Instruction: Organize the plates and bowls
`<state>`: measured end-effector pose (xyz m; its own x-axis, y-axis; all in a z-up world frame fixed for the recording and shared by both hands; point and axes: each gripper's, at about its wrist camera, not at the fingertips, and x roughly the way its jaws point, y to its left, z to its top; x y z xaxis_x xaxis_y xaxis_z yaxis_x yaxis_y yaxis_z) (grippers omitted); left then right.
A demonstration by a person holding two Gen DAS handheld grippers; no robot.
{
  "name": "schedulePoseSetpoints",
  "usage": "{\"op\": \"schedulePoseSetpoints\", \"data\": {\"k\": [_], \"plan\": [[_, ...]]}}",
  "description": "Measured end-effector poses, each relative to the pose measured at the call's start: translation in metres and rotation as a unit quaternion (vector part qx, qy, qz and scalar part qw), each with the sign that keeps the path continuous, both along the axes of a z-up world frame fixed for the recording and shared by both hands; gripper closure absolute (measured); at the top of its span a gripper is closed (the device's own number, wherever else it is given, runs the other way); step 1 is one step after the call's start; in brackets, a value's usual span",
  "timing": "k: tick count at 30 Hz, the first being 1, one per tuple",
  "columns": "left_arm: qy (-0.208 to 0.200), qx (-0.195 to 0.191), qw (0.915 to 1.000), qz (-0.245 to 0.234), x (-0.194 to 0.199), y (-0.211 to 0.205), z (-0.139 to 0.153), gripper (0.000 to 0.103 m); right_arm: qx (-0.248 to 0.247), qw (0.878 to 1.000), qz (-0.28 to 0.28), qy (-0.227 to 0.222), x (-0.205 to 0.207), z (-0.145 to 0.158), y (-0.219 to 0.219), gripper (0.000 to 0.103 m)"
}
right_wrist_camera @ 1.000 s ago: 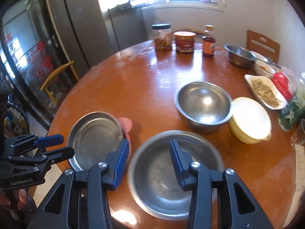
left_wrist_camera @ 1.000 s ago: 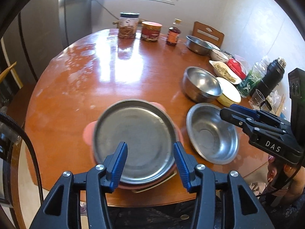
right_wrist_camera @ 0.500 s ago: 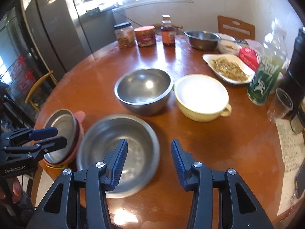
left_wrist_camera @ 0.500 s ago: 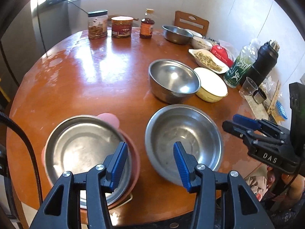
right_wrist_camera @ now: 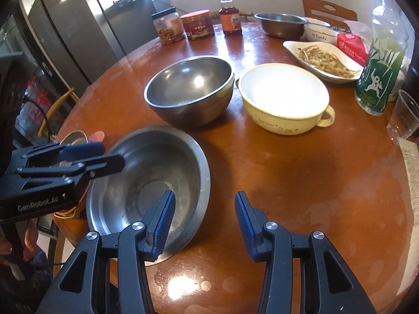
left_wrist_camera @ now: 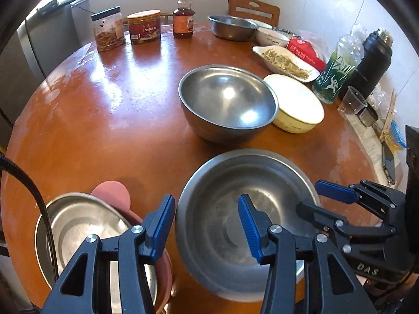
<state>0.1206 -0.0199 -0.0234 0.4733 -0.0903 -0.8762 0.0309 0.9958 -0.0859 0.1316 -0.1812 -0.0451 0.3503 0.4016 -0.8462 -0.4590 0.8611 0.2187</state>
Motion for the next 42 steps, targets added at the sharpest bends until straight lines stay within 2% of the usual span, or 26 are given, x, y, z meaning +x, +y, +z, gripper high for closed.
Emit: {"op": "schedulePoseSetpoints", "data": {"k": [2,5,8,13,16,25,33,36,42], "plan": [[0.002,0.003,1.0000,0.000,0.004,0.000,-0.003,0.053,-0.002,1.000,0.004,0.001,0.001,-0.004,0.002,0.058],[0.011,-0.008,0.9999,-0.004,0.010,0.001,-0.008,0.053,-0.006,1.000,0.006,0.008,0.002,-0.010,0.003,0.068],[0.024,-0.021,0.9995,-0.003,0.014,0.003,-0.015,0.054,0.001,1.000,0.012,0.009,0.002,-0.012,0.002,0.073],[0.031,-0.032,0.9989,-0.015,0.012,-0.003,-0.019,0.066,-0.004,1.000,0.011,0.004,0.003,-0.010,-0.003,0.086],[0.035,-0.039,0.9983,-0.027,0.008,-0.010,-0.019,0.071,-0.006,1.000,0.000,0.004,0.004,-0.008,-0.013,0.086],[0.045,-0.030,0.9965,-0.065,-0.010,-0.039,-0.019,0.073,-0.004,1.000,-0.023,0.002,0.000,-0.002,-0.043,0.086],[0.042,-0.016,0.9974,-0.056,-0.016,-0.038,-0.020,0.073,0.002,1.000,-0.026,0.012,0.000,-0.007,-0.041,0.086],[0.041,-0.028,0.9975,-0.050,-0.016,-0.032,-0.019,0.073,0.006,1.000,-0.027,0.015,0.002,-0.008,-0.039,0.085],[0.041,-0.028,0.9980,-0.041,-0.016,-0.026,-0.018,0.073,0.012,0.999,-0.030,0.022,0.005,-0.008,-0.040,0.082]]}}
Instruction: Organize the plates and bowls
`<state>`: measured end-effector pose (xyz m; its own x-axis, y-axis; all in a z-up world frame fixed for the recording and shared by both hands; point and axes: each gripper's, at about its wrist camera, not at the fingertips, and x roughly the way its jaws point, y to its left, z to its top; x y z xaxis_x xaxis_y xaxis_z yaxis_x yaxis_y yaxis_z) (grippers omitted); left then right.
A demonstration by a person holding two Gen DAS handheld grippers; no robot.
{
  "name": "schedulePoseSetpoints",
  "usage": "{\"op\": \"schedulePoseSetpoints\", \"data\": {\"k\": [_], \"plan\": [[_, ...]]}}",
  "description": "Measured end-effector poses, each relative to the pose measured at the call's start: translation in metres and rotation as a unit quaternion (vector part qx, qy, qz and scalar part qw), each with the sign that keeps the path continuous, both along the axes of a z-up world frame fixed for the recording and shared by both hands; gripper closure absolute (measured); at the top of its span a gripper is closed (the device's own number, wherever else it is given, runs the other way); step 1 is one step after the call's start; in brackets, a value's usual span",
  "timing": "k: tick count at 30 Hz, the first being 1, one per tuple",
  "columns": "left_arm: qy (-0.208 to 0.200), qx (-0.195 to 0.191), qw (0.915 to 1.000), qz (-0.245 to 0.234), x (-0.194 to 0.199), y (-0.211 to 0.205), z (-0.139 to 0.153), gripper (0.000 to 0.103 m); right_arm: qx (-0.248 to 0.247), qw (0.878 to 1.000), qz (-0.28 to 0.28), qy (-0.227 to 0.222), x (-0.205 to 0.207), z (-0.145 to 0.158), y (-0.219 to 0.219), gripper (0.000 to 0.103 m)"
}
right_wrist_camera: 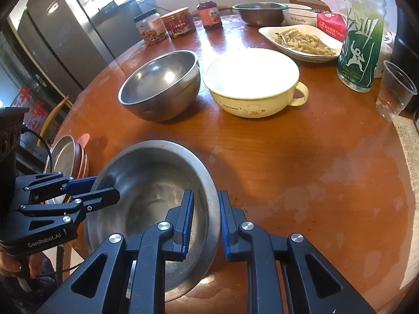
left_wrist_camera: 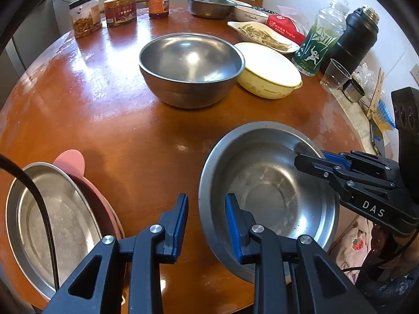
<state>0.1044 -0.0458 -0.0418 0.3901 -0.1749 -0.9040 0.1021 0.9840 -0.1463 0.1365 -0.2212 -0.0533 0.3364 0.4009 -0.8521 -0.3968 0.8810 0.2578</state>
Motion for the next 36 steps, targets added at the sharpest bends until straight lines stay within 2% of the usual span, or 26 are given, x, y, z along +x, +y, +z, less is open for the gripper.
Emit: {"op": "schedulePoseSetpoints", "data": {"k": [6,10,20,25,30,36], "plan": [[-0.004,-0.005,1.0000,0.003,-0.002,0.003,0.005,0.073,0.003,1.000,-0.005,0.001,0.000,0.003,0.001,0.080],[-0.013,-0.011,0.9998,0.010,-0.002,0.008,0.014,0.073,0.009,1.000,-0.015,-0.009,0.000,0.010,-0.003,0.070],[-0.039,-0.009,0.9982,0.044,0.020,0.030,0.040,0.071,0.038,0.999,-0.019,-0.033,0.013,0.037,0.007,0.070],[-0.054,-0.013,0.9960,0.071,0.053,0.050,0.054,0.068,0.055,0.998,-0.007,-0.037,0.030,0.048,0.030,0.070],[-0.057,-0.026,0.9936,0.094,0.087,0.065,0.058,0.067,0.076,0.996,-0.033,-0.014,0.052,0.043,0.042,0.070],[-0.041,-0.026,0.9937,0.101,0.120,0.066,0.043,0.067,0.098,0.993,-0.063,0.023,0.074,0.027,0.048,0.070]]}}
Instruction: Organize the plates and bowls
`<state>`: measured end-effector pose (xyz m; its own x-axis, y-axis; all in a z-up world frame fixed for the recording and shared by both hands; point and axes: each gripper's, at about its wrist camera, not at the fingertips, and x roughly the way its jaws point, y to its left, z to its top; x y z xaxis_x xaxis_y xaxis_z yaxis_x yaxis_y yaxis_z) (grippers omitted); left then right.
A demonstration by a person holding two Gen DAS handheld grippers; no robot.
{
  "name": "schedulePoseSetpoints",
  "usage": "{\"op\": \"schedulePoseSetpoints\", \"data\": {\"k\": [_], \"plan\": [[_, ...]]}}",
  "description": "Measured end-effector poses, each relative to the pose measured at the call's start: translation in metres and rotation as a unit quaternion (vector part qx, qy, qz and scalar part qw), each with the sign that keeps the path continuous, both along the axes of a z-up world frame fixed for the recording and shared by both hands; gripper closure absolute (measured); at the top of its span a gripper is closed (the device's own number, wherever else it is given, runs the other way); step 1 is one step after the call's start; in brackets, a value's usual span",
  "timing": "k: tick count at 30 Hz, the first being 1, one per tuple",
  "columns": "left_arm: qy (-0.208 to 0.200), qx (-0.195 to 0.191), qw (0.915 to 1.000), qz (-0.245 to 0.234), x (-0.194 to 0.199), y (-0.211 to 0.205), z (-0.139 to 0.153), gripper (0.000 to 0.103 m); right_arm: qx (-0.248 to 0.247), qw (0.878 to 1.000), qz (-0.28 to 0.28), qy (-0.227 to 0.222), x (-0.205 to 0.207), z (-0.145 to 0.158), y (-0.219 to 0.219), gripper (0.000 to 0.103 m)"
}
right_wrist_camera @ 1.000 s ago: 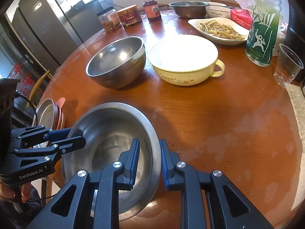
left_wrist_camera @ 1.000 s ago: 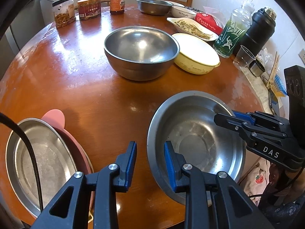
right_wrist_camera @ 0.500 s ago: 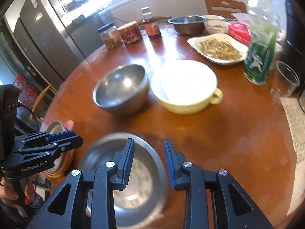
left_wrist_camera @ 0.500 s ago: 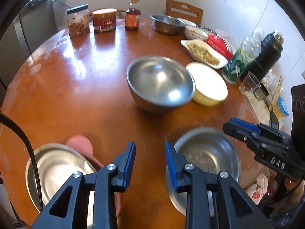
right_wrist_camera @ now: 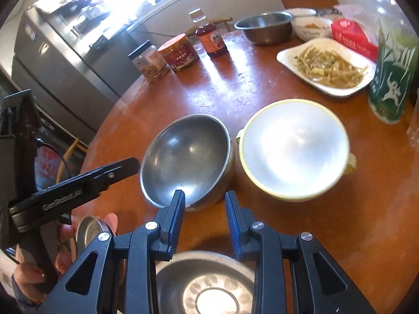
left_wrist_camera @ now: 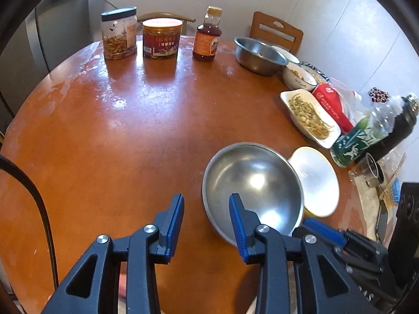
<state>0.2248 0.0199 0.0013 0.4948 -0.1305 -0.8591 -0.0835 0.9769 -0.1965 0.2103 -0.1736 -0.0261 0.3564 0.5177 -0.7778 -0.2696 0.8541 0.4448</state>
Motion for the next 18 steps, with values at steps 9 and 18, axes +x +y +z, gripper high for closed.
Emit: {"op": "schedulePoseSetpoints", "data": {"k": [9,18], "plan": [[0.042,-0.012,0.9990,-0.004,0.022,0.000,-0.033,0.067,0.004,1.000,-0.013,0.020,0.015,-0.015,0.007,0.071],[0.046,-0.011,0.9986,-0.021,0.022,-0.009,-0.042,0.073,-0.017,1.000,-0.004,0.004,0.016,-0.015,0.012,0.076]]}}
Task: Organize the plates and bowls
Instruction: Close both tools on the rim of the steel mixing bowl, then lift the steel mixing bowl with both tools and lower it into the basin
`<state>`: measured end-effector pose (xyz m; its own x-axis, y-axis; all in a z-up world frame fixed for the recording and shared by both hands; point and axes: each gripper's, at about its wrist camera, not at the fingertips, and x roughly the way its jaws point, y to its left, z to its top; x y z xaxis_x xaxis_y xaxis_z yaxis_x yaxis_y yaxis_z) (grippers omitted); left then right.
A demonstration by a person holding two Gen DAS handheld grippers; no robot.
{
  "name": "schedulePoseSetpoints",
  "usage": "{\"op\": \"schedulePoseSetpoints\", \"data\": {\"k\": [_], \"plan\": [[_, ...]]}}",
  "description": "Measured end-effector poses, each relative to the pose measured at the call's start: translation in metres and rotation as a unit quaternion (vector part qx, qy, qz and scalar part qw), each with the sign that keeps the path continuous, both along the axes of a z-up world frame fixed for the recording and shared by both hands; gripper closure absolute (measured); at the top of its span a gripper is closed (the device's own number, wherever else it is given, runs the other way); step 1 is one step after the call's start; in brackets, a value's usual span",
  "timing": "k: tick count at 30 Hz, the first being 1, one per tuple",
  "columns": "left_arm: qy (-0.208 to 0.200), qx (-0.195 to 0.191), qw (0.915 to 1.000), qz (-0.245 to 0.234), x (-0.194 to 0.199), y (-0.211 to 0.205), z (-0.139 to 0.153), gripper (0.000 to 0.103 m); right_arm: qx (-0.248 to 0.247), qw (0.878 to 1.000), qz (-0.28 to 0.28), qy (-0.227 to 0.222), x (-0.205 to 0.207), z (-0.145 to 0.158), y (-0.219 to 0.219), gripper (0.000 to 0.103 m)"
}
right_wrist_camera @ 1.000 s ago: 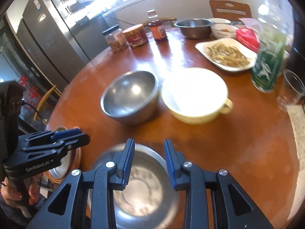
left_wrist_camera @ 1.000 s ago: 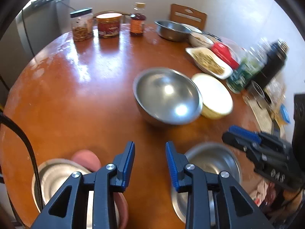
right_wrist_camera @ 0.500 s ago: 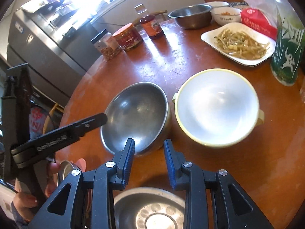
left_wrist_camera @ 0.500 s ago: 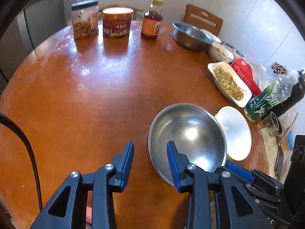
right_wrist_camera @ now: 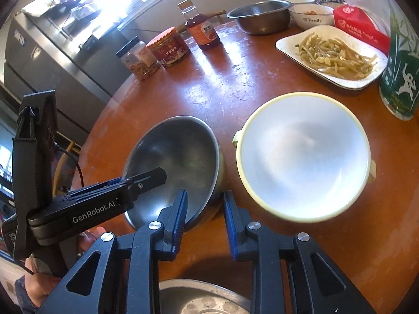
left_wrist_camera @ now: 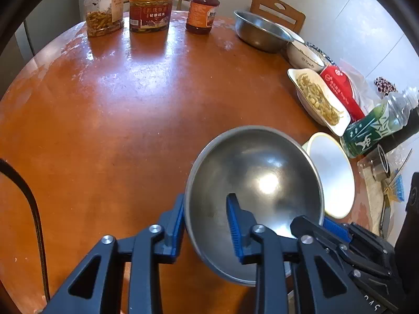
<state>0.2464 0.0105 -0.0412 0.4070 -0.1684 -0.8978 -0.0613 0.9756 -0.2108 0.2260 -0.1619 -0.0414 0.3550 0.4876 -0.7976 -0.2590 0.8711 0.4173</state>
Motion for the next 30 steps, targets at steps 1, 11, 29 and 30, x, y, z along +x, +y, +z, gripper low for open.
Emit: {"op": "schedulePoseSetpoints", "data": {"k": [1,11,29,30], "plan": [[0.000,0.003,1.0000,-0.001,-0.001,-0.001,0.000,0.073,-0.002,1.000,0.001,-0.002,-0.001,0.000,0.001,0.076],[-0.008,-0.001,1.0000,0.002,-0.017,0.001,0.014,0.073,-0.006,1.000,0.011,-0.015,-0.006,0.010,0.002,0.076],[-0.061,0.021,0.9977,-0.018,-0.066,-0.019,0.062,0.073,-0.004,0.998,0.023,-0.052,-0.041,0.045,-0.009,0.076],[-0.063,0.020,0.9976,-0.020,-0.069,-0.021,0.064,0.073,-0.005,0.998,0.024,-0.054,-0.044,0.046,-0.011,0.076]]}}
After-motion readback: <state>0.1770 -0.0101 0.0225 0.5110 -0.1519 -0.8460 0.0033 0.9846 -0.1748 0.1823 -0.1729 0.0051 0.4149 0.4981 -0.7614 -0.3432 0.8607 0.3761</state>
